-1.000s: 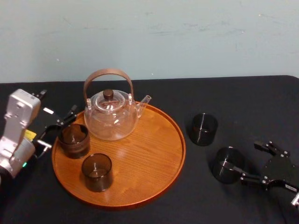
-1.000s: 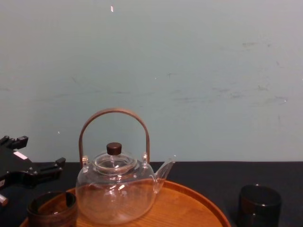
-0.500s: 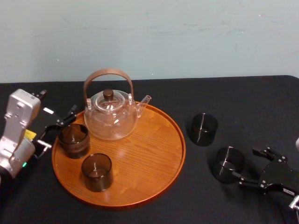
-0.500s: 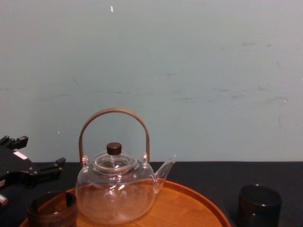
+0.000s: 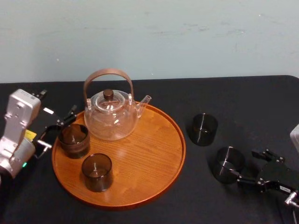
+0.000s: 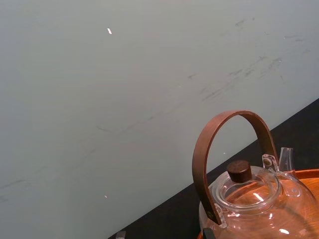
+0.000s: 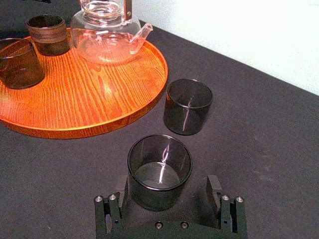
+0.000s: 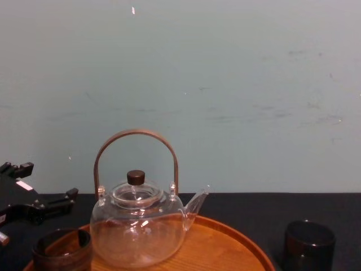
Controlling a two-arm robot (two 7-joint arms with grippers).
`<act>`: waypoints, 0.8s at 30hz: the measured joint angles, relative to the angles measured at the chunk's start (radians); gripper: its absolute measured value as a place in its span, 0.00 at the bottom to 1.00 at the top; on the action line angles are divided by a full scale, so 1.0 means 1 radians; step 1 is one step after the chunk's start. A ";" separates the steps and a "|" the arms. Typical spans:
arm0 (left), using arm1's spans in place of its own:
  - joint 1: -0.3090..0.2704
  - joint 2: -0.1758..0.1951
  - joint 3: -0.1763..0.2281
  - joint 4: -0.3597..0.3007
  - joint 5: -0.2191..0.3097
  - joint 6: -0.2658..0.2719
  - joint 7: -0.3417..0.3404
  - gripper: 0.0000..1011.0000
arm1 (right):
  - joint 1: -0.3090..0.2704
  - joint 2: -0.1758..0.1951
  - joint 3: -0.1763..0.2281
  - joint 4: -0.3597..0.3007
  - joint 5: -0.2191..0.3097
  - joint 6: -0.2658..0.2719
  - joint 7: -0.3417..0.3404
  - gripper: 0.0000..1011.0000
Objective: Pick up the glass from the table and place it on the tray.
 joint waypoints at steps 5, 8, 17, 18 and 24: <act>0.000 0.000 0.000 0.000 0.000 0.000 0.000 0.99 | 0.015 0.002 -0.015 0.007 0.002 0.010 0.018 0.99; 0.000 0.000 0.000 0.000 0.000 0.000 0.000 0.99 | 0.024 0.004 -0.024 0.012 0.004 0.014 0.026 0.99; 0.000 0.000 0.000 0.000 0.000 0.000 0.000 0.99 | 0.054 0.002 -0.048 0.032 0.004 0.027 0.033 0.99; 0.000 0.000 0.000 0.000 0.000 0.000 0.000 0.99 | 0.056 0.001 -0.049 0.034 0.004 0.028 0.033 0.99; 0.000 0.000 0.000 0.000 0.000 0.000 0.000 0.99 | 0.078 -0.007 -0.063 0.050 0.004 0.041 0.030 0.99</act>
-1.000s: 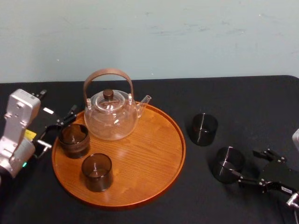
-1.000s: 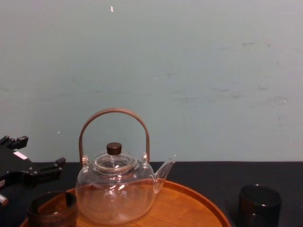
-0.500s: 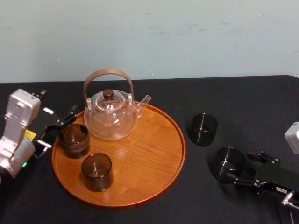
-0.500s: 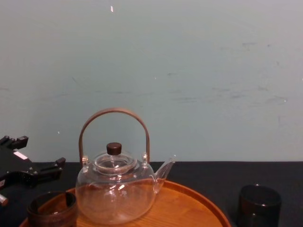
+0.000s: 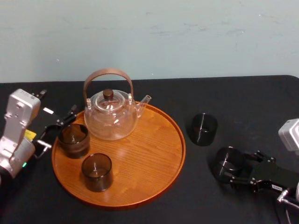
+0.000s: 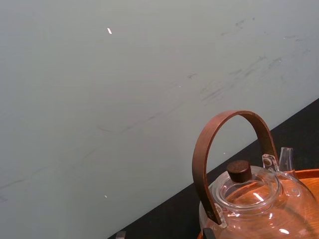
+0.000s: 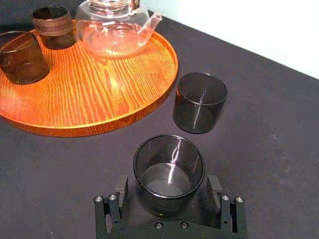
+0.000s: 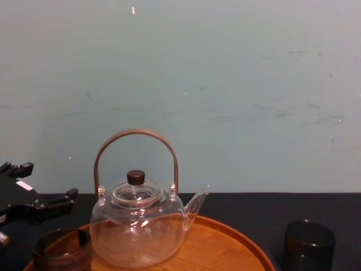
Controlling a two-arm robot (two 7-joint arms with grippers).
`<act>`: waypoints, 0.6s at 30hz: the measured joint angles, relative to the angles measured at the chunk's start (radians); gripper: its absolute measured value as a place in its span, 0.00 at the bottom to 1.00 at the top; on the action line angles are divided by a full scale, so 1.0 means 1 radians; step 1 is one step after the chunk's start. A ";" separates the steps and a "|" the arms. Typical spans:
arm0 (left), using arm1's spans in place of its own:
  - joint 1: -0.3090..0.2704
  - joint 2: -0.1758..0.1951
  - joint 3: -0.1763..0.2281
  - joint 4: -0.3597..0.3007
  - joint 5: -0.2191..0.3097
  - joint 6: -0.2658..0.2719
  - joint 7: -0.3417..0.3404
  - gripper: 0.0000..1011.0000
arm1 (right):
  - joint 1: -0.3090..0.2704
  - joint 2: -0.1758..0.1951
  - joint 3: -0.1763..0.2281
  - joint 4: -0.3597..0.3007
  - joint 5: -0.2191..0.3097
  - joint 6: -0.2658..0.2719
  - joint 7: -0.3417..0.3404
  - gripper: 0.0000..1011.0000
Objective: Pick up the glass from the table and place it on the tray.
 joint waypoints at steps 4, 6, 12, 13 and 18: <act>0.000 0.000 0.000 0.000 0.000 0.000 0.000 0.99 | 0.018 -0.004 -0.012 0.012 0.000 0.007 0.002 0.99; 0.000 0.000 0.000 0.000 0.000 0.000 0.000 0.99 | 0.029 -0.005 -0.020 0.018 -0.001 0.011 0.005 0.99; 0.000 0.000 0.000 0.000 0.000 0.000 0.000 0.99 | 0.059 -0.008 -0.042 0.033 -0.003 0.019 0.016 0.99; 0.000 0.000 0.000 0.000 0.000 0.000 0.000 0.99 | 0.063 -0.009 -0.045 0.035 -0.004 0.020 0.016 0.99; 0.000 0.000 0.000 0.000 0.000 0.000 0.000 0.99 | 0.079 -0.011 -0.057 0.045 -0.005 0.025 0.020 0.99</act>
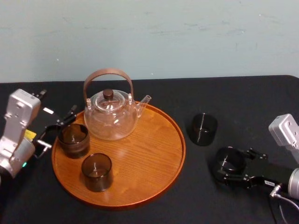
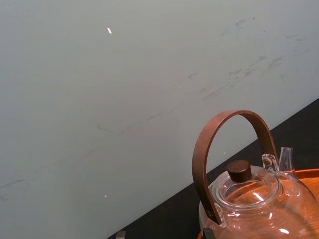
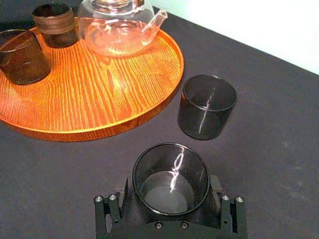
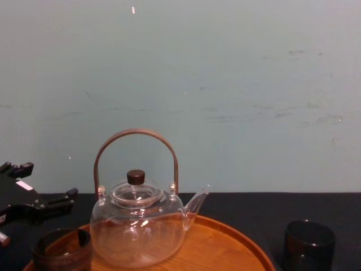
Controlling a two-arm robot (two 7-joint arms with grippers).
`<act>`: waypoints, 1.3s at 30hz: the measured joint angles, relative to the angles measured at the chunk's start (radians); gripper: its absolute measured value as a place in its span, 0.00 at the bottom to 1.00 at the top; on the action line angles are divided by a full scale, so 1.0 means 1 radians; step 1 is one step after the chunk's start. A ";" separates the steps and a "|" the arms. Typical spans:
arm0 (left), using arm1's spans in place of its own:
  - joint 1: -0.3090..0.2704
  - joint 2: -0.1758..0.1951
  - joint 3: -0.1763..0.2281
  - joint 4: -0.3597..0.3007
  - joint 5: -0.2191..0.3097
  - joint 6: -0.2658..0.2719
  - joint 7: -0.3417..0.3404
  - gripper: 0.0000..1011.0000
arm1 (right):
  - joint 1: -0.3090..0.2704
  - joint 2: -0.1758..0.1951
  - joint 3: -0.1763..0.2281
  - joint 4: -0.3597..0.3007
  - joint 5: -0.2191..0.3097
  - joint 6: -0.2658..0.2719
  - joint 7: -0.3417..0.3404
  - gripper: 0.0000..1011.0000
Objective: Pick up the glass from the table and place it on the tray.
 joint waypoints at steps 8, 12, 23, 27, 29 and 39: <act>0.000 0.000 0.000 0.000 0.000 0.000 0.000 0.99 | 0.018 -0.006 -0.015 0.013 -0.014 0.005 -0.014 0.99; 0.000 0.000 0.000 0.000 0.000 0.000 0.000 0.99 | 0.019 -0.008 -0.018 0.014 -0.025 0.002 -0.024 0.99; 0.000 0.000 0.000 0.000 0.000 0.000 0.000 0.99 | 0.017 -0.007 -0.015 0.013 -0.020 0.002 -0.021 0.99; 0.000 0.000 0.000 0.000 0.000 0.000 0.000 0.99 | 0.017 -0.006 -0.015 0.012 -0.019 0.002 -0.020 0.92; 0.000 0.000 0.000 0.000 0.000 0.000 0.000 0.99 | 0.016 -0.006 -0.014 0.012 -0.018 0.002 -0.019 0.89; 0.000 0.000 0.000 0.000 0.000 0.000 0.000 0.99 | 0.016 -0.006 -0.013 0.011 -0.017 0.002 -0.018 0.89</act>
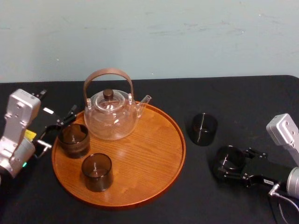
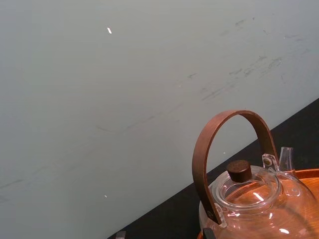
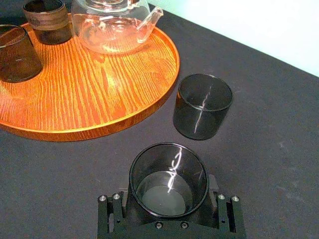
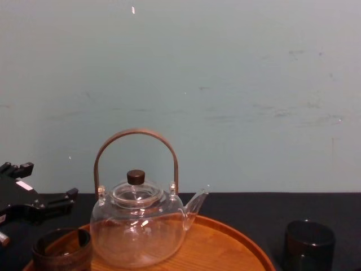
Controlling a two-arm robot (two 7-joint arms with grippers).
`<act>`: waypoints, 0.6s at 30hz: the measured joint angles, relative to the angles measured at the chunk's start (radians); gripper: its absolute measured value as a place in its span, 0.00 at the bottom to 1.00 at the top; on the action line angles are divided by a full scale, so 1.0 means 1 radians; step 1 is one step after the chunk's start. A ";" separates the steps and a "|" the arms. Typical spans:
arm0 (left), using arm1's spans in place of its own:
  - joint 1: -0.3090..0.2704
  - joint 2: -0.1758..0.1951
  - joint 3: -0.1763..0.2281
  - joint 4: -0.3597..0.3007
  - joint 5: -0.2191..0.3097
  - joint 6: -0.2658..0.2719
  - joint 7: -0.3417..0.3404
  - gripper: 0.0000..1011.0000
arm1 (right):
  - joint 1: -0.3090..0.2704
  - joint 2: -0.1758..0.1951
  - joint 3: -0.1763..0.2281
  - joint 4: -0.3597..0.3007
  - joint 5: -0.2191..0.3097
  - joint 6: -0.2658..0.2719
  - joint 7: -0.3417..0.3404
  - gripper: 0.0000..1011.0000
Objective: Pick up the glass from the table and place it on the tray.
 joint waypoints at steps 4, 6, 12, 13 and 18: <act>0.000 0.000 0.000 0.000 0.000 0.000 0.000 0.99 | 0.000 0.000 0.000 0.000 0.000 0.000 0.000 0.89; 0.000 0.000 0.000 0.000 0.000 0.000 0.000 0.99 | 0.000 0.000 0.000 0.000 0.000 0.000 0.001 0.89; 0.000 0.000 0.000 0.000 0.000 0.000 0.000 0.99 | 0.001 0.002 0.002 0.001 0.003 -0.007 0.010 0.89; 0.000 0.000 0.000 0.000 0.000 0.000 0.000 0.99 | 0.003 0.003 0.003 0.000 0.005 -0.011 0.014 0.89; 0.000 0.000 0.000 0.000 0.000 0.000 0.000 0.99 | 0.017 0.007 0.004 -0.011 0.015 -0.026 0.033 0.89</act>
